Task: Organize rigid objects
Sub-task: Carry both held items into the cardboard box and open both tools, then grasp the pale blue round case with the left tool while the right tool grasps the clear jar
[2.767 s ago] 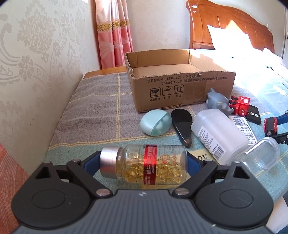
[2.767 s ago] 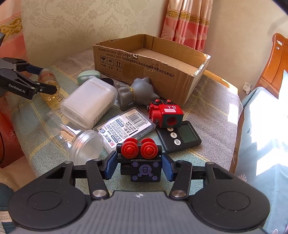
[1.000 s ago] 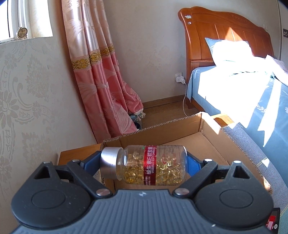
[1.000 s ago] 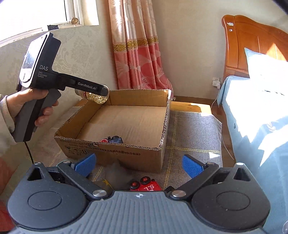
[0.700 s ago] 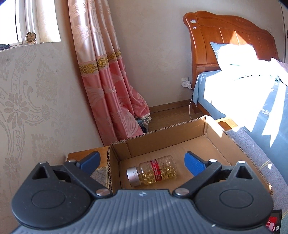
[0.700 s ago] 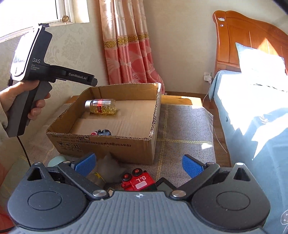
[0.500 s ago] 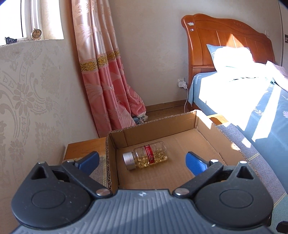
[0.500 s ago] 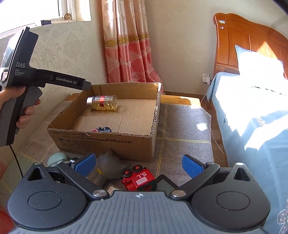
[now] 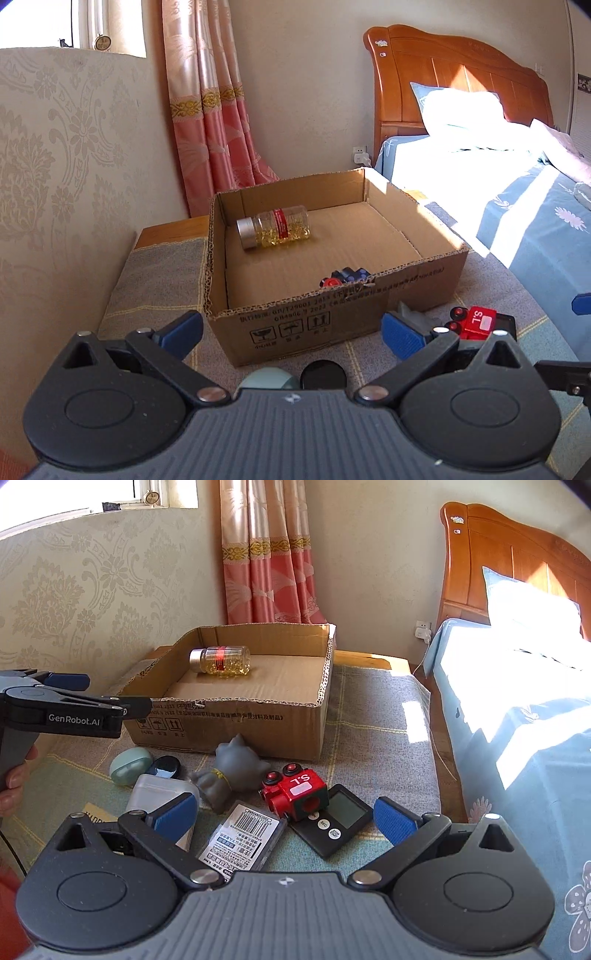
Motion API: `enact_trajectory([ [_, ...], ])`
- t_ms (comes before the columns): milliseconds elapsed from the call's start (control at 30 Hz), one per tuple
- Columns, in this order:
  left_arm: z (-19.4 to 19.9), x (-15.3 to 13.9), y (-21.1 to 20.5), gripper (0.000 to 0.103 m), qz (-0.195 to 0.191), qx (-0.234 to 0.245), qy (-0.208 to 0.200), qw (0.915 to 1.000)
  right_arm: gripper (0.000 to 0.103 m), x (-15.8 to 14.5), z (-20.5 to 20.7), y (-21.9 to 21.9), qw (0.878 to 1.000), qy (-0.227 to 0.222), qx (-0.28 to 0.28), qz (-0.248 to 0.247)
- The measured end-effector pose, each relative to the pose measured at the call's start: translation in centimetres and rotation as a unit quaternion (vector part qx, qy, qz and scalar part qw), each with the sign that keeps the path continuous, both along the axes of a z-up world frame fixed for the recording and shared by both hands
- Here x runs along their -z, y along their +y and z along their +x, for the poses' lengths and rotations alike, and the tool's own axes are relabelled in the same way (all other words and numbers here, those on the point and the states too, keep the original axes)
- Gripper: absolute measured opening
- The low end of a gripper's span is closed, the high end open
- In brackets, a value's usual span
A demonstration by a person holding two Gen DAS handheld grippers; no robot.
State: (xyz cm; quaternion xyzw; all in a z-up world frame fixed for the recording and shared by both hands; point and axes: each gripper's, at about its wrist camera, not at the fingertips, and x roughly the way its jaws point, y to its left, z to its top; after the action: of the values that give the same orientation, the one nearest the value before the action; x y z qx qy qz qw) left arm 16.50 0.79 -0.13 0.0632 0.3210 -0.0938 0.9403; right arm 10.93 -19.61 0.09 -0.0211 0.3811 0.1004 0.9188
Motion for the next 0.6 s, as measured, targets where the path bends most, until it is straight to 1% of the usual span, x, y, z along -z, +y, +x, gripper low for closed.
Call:
enact_trajectory([
  [133,-2.5,1.5,1.0,0.102,-0.003,-0.011,0.014,0.9998,0.103,0.4,-1.4,1.3,1.0,0.003,-0.019,-0.014],
  [200,-3.3,2.0,1.5,0.102,0.0,-0.016,0.017,0.9997,0.103,0.5,-1.9,2.0,0.999,0.002,-0.029,-0.016],
  [333,-4.6,2.9,3.1,0.102,-0.006,-0.02,0.025,0.9995,0.103,0.5,-2.7,4.0,0.998,0.002,-0.053,-0.03],
  [467,-5.6,3.4,4.8,0.102,0.007,-0.033,0.019,0.9993,0.103,0.5,-3.1,6.1,0.996,0.002,-0.069,-0.05],
  [600,-6.1,3.7,6.7,0.102,-0.002,-0.041,0.019,0.999,0.103,1.2,-3.4,8.6,0.994,0.011,-0.083,-0.072],
])
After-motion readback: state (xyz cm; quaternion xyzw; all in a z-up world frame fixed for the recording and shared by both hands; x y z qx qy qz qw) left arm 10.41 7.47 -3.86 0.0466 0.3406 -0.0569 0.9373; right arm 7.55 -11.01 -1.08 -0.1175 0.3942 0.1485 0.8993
